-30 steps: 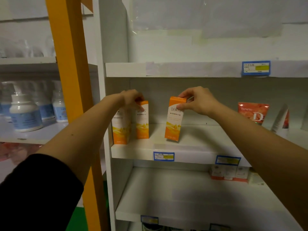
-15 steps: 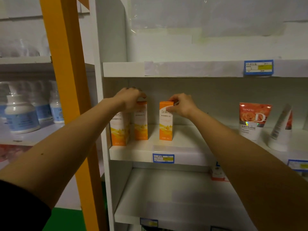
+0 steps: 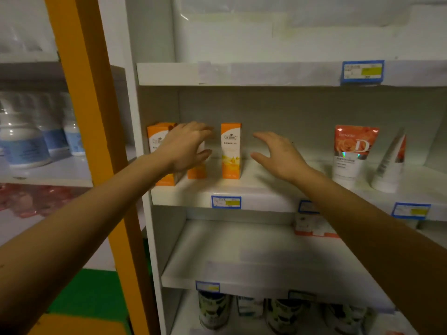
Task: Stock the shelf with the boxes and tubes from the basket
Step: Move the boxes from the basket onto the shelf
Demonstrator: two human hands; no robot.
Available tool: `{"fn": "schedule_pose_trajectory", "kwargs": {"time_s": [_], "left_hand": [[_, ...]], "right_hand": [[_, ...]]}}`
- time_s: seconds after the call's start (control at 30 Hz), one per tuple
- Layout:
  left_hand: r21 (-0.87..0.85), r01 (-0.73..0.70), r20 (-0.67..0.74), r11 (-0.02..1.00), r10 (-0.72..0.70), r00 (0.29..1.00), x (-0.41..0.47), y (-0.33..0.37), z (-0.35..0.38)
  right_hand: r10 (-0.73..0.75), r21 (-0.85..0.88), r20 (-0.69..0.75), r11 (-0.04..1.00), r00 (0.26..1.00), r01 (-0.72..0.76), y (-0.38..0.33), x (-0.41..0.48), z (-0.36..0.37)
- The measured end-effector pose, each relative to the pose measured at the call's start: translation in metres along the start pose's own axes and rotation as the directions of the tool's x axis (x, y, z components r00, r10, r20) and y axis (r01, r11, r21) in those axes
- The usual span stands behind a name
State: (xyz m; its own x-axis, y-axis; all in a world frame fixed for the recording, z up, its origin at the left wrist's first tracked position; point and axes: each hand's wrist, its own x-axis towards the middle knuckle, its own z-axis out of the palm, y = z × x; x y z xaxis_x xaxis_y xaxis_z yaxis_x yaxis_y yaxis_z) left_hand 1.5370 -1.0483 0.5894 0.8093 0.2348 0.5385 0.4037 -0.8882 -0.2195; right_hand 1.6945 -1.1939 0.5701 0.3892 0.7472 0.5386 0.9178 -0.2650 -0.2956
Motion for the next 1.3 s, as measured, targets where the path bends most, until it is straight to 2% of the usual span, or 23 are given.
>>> {"fn": "schedule_pose_trajectory", "kwargs": {"time_s": [0.1, 0.17, 0.3, 0.47, 0.57, 0.63, 0.8, 0.97, 1.03, 1.13, 1.23, 1.3], "left_hand": [[-0.103, -0.041, -0.061, 0.994, 0.035, 0.998, -0.032, 0.025, 0.012], [-0.169, -0.071, -0.035, 0.983, 0.066, 0.997, -0.057, 0.045, 0.029], [-0.310, -0.032, 0.149, 0.950, 0.082, 0.985, -0.111, 0.089, 0.081], [-0.379, 0.036, 0.360, 0.925, 0.112, 0.926, -0.167, 0.135, 0.156], [-0.370, 0.059, 0.468, 0.927, 0.131, 0.874, -0.200, 0.151, 0.189], [-0.399, 0.104, 0.579, 0.911, 0.163, 0.799, -0.238, 0.165, 0.249], [-0.380, 0.144, 0.694, 0.914, 0.179, 0.697, -0.281, 0.177, 0.290], [-0.328, 0.208, 0.831, 0.922, 0.177, 0.527, -0.336, 0.186, 0.355], [-0.302, 0.237, 0.868, 0.923, 0.164, 0.468, -0.356, 0.191, 0.377], [-0.280, 0.262, 0.901, 0.923, 0.158, 0.405, -0.380, 0.201, 0.405], [-0.288, 0.284, 0.907, 0.914, 0.165, 0.389, -0.395, 0.207, 0.424], [-0.276, 0.308, 0.917, 0.911, 0.152, 0.370, -0.404, 0.208, 0.434]], "right_hand": [[-0.017, -0.017, -0.023, 1.000, 1.000, 0.017, 0.018, -0.045, 0.011], [-0.029, 0.008, -0.016, 1.000, 0.999, 0.029, 0.032, -0.078, 0.025], [-0.027, 0.066, 0.025, 0.997, 0.999, 0.026, 0.059, -0.153, 0.068], [0.051, 0.092, 0.252, 0.993, 0.966, -0.077, 0.085, -0.232, 0.131], [0.092, 0.073, 0.395, 0.989, 0.914, -0.132, 0.090, -0.269, 0.164], [0.152, 0.088, 0.504, 0.970, 0.850, -0.225, 0.104, -0.308, 0.227], [0.192, 0.012, 0.595, 0.969, 0.780, -0.247, 0.116, -0.346, 0.262], [0.219, 0.000, 0.656, 0.957, 0.722, -0.290, 0.126, -0.391, 0.338], [0.223, -0.028, 0.705, 0.957, 0.674, -0.288, 0.129, -0.407, 0.361], [0.216, -0.057, 0.799, 0.956, 0.561, -0.288, 0.133, -0.429, 0.393], [0.233, -0.146, 0.900, 0.957, 0.368, -0.249, 0.133, -0.439, 0.419], [0.237, -0.195, 0.930, 0.966, 0.282, -0.167, 0.130, -0.443, 0.431]]}}
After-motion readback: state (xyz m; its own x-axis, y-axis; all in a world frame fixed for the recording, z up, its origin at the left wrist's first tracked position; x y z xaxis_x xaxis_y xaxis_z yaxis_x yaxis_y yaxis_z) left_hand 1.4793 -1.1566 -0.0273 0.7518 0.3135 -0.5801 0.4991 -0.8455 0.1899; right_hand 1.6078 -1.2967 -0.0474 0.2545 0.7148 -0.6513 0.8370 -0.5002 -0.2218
